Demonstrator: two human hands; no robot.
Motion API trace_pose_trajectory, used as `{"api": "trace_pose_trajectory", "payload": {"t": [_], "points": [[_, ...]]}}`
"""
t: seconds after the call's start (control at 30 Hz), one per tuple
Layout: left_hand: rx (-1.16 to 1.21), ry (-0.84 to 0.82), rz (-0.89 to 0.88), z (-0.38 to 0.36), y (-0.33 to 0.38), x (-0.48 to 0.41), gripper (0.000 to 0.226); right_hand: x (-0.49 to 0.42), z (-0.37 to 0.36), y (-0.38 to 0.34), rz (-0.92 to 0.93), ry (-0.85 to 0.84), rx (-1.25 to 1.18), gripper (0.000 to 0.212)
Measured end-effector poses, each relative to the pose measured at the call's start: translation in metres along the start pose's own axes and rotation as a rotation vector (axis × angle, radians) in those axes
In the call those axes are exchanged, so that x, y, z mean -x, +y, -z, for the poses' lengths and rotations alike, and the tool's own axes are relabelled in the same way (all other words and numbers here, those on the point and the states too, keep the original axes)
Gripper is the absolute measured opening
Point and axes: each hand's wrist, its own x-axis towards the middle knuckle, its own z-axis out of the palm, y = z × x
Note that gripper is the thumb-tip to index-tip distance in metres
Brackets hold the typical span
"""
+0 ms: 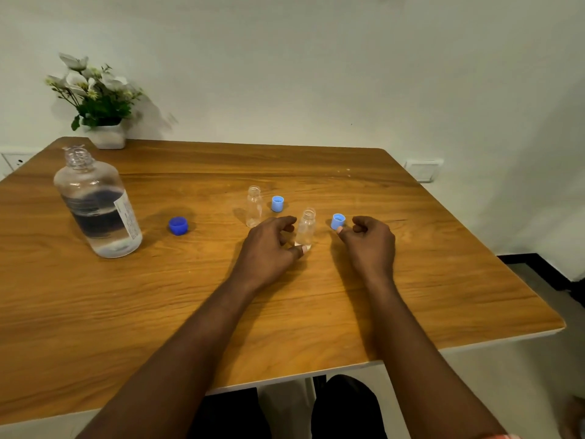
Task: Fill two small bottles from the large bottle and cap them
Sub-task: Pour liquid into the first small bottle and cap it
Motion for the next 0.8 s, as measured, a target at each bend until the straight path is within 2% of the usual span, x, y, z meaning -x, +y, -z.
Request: {"api": "trace_pose_trajectory", "payload": {"t": [0.2, 0.4, 0.53, 0.8], "points": [[-0.005, 0.006, 0.009, -0.001, -0.002, -0.003, 0.06, -0.009, -0.007, -0.003, 0.049, -0.031, 0.158, 0.037], [0.018, 0.01, 0.013, -0.001, -0.004, -0.004, 0.053, -0.005, -0.002, -0.009, 0.121, -0.123, -0.025, 0.025], [0.046, 0.004, 0.02, -0.001, -0.004, -0.004, 0.051, -0.001, 0.007, -0.011, 0.228, -0.209, -0.019, 0.015], [0.033, -0.006, 0.023, -0.004, -0.006, -0.005, 0.041, -0.012, 0.029, -0.045, 0.486, -0.364, 0.079, 0.03]]}}
